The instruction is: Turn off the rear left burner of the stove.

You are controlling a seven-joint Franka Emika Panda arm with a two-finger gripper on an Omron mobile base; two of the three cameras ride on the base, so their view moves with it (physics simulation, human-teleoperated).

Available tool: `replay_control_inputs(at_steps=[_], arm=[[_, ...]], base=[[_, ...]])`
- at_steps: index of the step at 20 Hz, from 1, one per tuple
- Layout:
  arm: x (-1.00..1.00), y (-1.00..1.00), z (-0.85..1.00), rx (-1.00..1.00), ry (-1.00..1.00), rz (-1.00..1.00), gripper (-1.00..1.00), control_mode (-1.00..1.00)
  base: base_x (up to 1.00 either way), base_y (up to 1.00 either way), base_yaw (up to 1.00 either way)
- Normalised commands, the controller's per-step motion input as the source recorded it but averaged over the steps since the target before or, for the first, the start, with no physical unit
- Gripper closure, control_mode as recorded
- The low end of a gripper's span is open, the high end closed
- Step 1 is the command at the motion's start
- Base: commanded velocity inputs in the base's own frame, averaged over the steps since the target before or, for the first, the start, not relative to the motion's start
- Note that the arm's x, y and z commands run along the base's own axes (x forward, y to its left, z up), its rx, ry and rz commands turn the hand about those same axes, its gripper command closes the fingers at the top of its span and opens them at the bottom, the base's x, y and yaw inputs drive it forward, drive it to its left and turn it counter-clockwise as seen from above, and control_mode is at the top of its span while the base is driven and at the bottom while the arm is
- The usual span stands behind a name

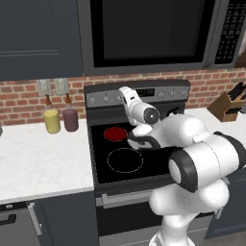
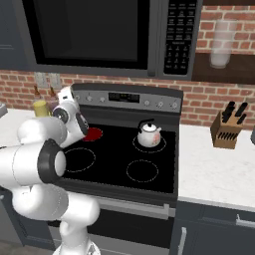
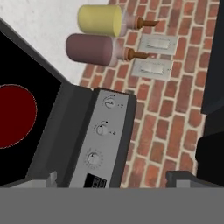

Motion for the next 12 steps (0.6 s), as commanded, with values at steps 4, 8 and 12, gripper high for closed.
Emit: replay_control_inputs(at_steps=[4,8,12], arm=[[0.20,0.00,-0.05,0.00,0.00,0.00,-1.00,-1.00],[0.20,0.04,-0.14,0.00,-0.02,0.00,-1.00,-1.00],[0.17,0.21,-0.14,0.00,-0.07,0.00,-1.00,-1.00]], base=[[0.00,0.00,0.00],[0.00,0.00,0.00],[0.00,0.00,0.00]])
